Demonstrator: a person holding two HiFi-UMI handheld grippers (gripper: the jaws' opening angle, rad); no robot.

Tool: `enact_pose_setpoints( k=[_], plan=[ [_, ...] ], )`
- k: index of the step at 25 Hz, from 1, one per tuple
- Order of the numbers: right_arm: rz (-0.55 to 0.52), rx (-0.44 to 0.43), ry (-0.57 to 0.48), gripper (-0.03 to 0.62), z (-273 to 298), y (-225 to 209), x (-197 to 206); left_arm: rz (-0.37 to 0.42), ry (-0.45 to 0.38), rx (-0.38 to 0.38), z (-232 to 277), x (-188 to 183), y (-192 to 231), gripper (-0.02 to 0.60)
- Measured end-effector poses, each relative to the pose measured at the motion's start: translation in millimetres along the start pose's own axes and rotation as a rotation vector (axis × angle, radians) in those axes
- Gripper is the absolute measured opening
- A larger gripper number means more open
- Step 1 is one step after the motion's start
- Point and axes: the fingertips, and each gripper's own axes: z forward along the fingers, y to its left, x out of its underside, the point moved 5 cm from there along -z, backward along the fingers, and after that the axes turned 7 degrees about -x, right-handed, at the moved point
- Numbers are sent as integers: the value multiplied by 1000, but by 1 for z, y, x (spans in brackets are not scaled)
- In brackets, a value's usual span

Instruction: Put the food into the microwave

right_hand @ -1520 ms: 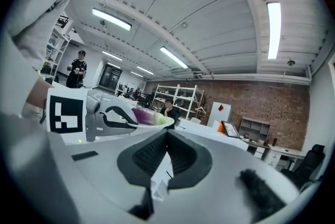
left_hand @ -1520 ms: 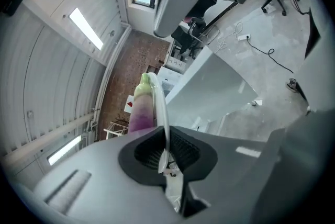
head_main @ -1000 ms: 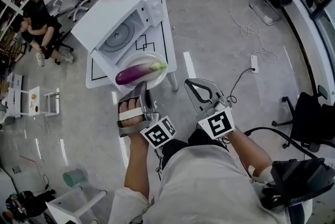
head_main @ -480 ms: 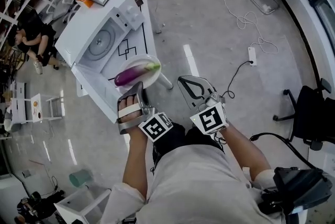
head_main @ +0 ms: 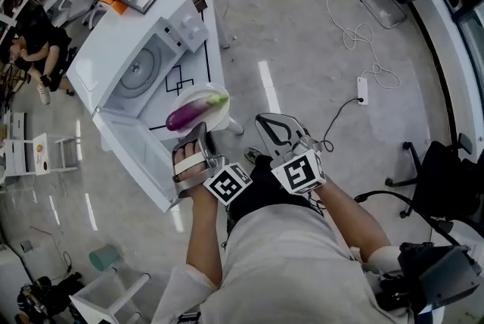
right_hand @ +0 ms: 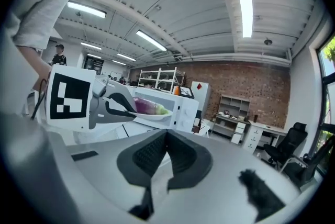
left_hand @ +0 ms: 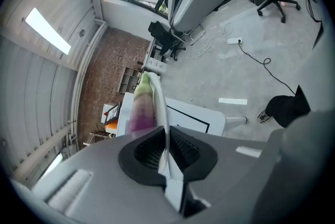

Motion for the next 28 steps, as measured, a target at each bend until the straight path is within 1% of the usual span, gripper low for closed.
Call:
enact_pose_setpoints(
  k=[5, 8, 12, 15, 18, 21, 24, 26, 28],
  plan=[
    [-26, -92, 25, 11, 61, -32, 1, -64, 69, 24, 53, 7, 2, 25],
    [-28, -170, 27, 11, 93, -35, 2, -99, 122, 50, 72, 16, -1, 26],
    [-24, -228, 20, 11, 128, -42, 3, -82, 162, 61, 89, 27, -2, 26],
    [-33, -281, 24, 11, 143, -42, 0, -96, 201, 83, 91, 35, -4, 26],
    [-51, -338, 32, 11, 161, -44, 1, -112, 245, 88, 97, 39, -3, 25],
    [-69, -419, 26, 11, 178, -51, 5, -119, 303, 85, 106, 40, -3, 25],
    [-64, -495, 8, 11, 201, -56, 15, -87, 360, 72, 124, 46, -5, 25],
    [-62, -544, 1, 11, 215, -56, 22, -105, 389, 65, 136, 49, -6, 25],
    [-84, -602, -4, 11, 227, -57, 25, -132, 434, 63, 143, 50, -5, 25]
  ],
)
